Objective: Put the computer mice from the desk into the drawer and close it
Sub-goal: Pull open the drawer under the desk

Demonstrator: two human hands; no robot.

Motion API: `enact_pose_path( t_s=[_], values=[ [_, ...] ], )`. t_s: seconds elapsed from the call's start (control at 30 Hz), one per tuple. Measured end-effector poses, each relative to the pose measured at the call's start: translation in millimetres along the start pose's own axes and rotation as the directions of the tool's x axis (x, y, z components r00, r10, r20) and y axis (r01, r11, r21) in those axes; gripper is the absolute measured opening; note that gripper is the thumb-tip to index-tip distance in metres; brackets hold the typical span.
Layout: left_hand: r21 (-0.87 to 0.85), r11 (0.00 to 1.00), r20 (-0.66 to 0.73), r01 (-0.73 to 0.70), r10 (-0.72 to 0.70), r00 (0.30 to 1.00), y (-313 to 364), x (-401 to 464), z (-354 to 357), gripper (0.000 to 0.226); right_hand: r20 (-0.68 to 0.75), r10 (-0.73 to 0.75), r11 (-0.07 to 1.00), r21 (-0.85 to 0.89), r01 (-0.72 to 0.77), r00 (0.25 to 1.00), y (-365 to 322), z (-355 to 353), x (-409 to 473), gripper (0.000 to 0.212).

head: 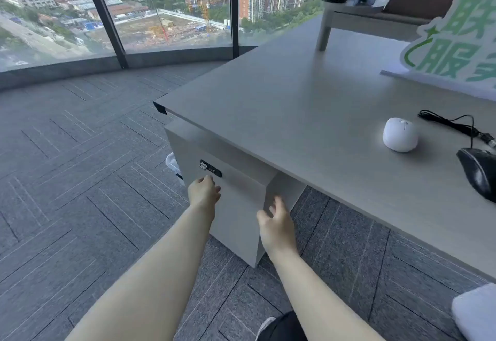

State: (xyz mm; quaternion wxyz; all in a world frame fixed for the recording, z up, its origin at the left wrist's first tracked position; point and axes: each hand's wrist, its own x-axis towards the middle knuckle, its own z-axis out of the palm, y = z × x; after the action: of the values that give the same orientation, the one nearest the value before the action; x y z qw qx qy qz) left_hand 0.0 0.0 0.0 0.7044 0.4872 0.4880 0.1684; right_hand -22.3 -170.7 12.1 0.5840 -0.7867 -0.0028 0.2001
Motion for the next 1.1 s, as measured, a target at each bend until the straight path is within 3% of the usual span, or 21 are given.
enact_pose_path(
  t_s=[0.2,0.37,0.57,0.73,0.9,1.1],
  values=[
    [-0.093,0.994,-0.020,0.055,-0.057,0.998,11.9,43.1,13.0,0.032,-0.076,-0.042,0.999,0.010,0.042,0.996,8.2,15.5,18.6,0.054],
    [-0.088,0.991,-0.034,0.098,-0.101,0.994,11.9,63.4,11.6,0.013,-0.144,-0.076,0.997,0.010,0.078,0.987,11.7,19.4,20.0,0.053],
    [-0.036,0.997,-0.021,0.062,-0.063,0.998,8.8,71.3,0.9,0.014,-0.129,-0.081,0.997,-0.020,0.079,0.988,13.5,20.2,14.8,0.054],
    [-0.047,0.997,-0.034,0.059,-0.061,0.998,2.7,56.3,-29.5,0.012,-0.113,-0.142,0.987,-0.097,0.131,0.983,16.2,20.7,-6.1,0.031],
    [-0.092,0.994,-0.045,0.052,-0.057,0.997,-12.8,28.7,-86.0,0.026,0.000,-0.198,0.968,-0.158,0.196,0.980,22.5,20.9,-39.3,0.017],
    [-0.156,0.987,-0.121,0.047,-0.066,0.990,-22.2,-10.5,-152.8,0.008,0.251,-0.185,0.952,-0.194,0.237,0.950,29.3,38.0,-80.1,0.025]
  ],
)
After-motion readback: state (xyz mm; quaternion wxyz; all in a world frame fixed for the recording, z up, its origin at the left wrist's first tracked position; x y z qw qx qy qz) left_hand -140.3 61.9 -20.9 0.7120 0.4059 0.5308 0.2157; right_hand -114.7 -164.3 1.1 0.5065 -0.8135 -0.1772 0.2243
